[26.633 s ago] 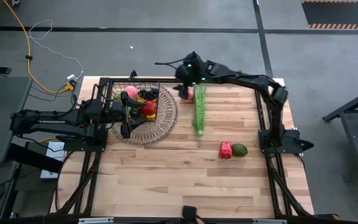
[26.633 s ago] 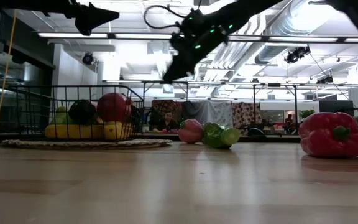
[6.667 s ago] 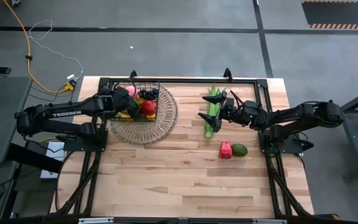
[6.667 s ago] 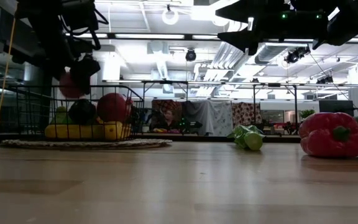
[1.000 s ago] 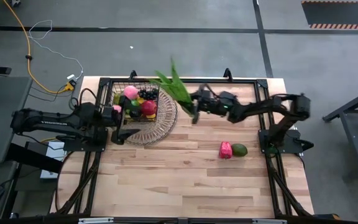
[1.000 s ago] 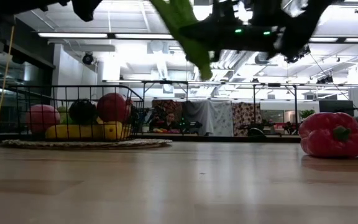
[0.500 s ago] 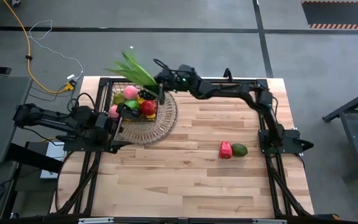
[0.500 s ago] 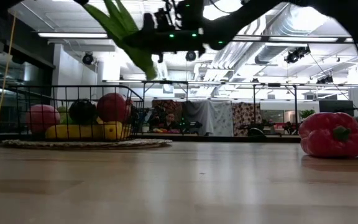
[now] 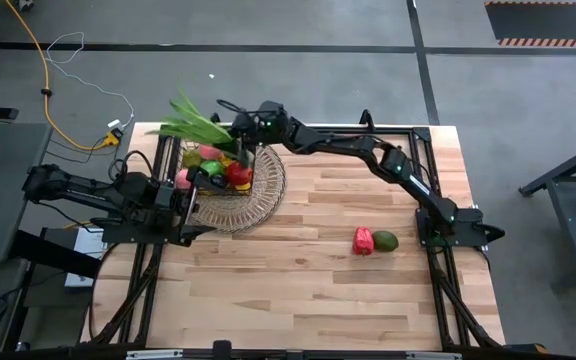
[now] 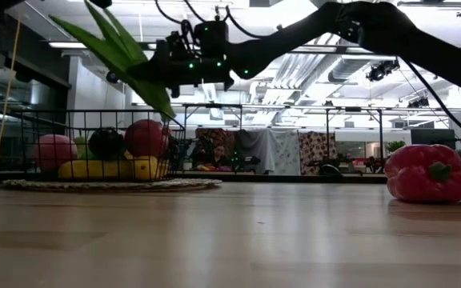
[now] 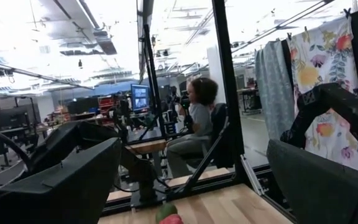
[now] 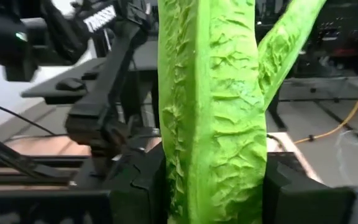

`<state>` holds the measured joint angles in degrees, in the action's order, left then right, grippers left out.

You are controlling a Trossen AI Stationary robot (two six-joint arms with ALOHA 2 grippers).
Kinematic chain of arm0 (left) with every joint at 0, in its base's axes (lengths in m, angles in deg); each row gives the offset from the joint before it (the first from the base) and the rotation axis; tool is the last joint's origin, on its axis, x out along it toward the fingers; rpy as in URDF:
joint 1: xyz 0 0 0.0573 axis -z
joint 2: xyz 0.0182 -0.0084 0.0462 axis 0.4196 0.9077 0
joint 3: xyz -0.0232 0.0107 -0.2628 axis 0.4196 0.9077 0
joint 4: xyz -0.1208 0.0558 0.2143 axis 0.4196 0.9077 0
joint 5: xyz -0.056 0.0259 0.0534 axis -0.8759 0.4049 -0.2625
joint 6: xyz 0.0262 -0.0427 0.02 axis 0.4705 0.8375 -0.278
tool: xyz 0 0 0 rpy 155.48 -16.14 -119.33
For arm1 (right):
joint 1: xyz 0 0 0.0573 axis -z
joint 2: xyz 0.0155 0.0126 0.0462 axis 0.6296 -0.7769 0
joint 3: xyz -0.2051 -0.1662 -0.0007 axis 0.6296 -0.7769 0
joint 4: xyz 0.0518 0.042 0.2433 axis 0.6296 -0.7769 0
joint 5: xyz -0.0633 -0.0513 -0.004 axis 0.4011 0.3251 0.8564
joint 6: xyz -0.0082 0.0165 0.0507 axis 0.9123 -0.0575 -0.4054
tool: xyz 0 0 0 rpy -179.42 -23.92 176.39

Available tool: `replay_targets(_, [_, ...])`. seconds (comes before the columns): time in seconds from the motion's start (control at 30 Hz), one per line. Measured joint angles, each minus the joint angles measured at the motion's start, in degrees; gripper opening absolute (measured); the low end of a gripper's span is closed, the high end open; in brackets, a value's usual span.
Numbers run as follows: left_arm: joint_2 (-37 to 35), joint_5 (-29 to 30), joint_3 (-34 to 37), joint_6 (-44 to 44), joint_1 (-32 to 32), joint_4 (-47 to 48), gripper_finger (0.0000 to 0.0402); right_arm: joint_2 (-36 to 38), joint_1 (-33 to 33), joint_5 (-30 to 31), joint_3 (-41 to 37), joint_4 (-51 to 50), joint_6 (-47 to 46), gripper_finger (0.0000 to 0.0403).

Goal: Build produce basket
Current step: Put the green leaf lettuce into the black wire basket

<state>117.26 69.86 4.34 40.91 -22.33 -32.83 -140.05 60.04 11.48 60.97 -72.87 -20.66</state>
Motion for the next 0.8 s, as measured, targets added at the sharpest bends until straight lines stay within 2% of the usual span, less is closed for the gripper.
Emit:
replay_targets(0.37, [0.0, 1.7, 0.0, -0.1, 0.0, 0.1, 0.0392, 0.0, 1.6, 0.7, 0.0, -0.1, 11.3, 0.0140])
replay_targets(0.63, [0.0, 2.8, 0.0, -0.1, 0.0, 0.1, 0.0392, 0.0, 1.4, 9.9, 0.0, -0.1, 14.5, 0.0140])
replay_targets(0.8, [0.0, 2.8, 0.0, -0.1, 0.0, 0.1, 0.0392, 0.0, 1.4, 10.8, -0.1, -0.3, 12.7, 0.0140])
